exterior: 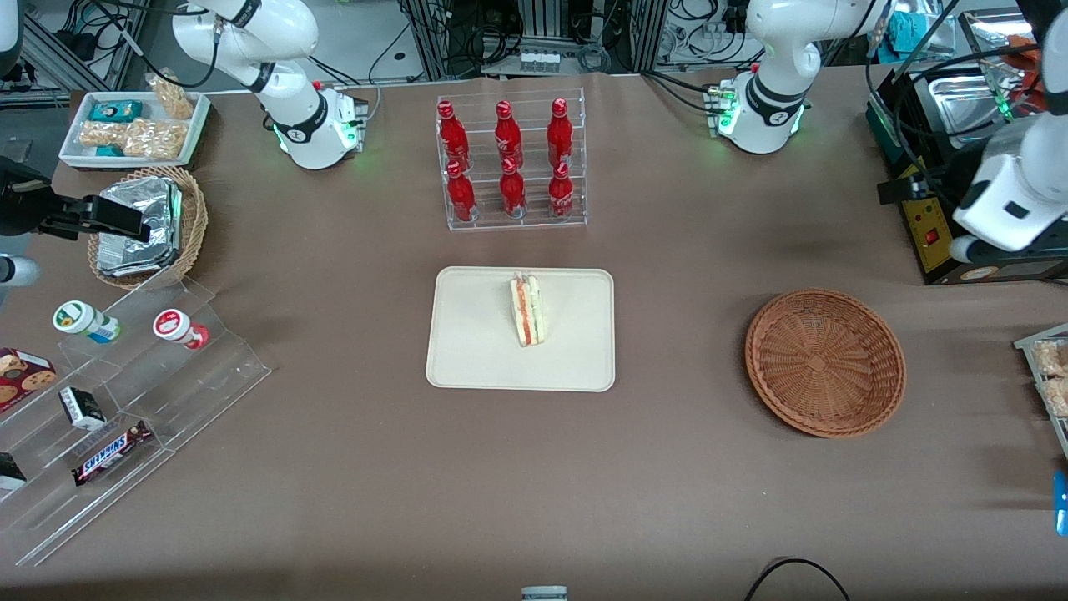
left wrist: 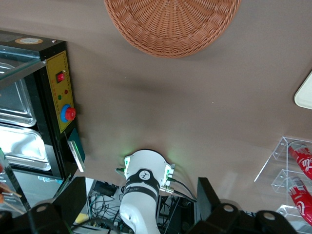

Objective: Place sandwich from basket to tray

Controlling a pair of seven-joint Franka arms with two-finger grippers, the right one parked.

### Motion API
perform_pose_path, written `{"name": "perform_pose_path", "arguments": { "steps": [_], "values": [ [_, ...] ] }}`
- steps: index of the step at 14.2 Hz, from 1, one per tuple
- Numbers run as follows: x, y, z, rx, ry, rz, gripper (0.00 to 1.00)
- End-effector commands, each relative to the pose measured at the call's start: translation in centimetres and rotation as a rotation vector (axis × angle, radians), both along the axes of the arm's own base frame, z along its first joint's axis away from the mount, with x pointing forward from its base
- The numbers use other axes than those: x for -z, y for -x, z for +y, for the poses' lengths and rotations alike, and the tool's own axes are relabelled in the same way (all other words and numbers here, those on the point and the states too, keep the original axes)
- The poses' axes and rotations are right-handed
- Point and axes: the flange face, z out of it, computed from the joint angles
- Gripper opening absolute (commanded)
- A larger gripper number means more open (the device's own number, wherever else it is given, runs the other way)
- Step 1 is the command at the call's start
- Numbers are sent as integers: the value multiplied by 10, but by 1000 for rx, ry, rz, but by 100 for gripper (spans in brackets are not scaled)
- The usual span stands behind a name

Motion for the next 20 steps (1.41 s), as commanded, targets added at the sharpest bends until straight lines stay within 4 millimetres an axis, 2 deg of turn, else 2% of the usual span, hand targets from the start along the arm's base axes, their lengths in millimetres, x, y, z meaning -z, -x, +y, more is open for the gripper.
{"name": "perform_pose_path", "arguments": {
  "steps": [1,3,6,9,12,14,18,20],
  "values": [
    [-14,12,-6,17,8,-63,100],
    [-29,-2,-12,27,19,-90,100],
    [-29,-8,-24,34,72,-97,100],
    [-36,-11,-20,15,102,-146,100],
    [-20,-19,-13,4,62,-114,100],
    [-22,-20,-11,18,47,-130,100],
    [-21,-42,-9,19,52,-280,100],
    [-23,-45,-6,13,53,-301,100]
  ]
}}
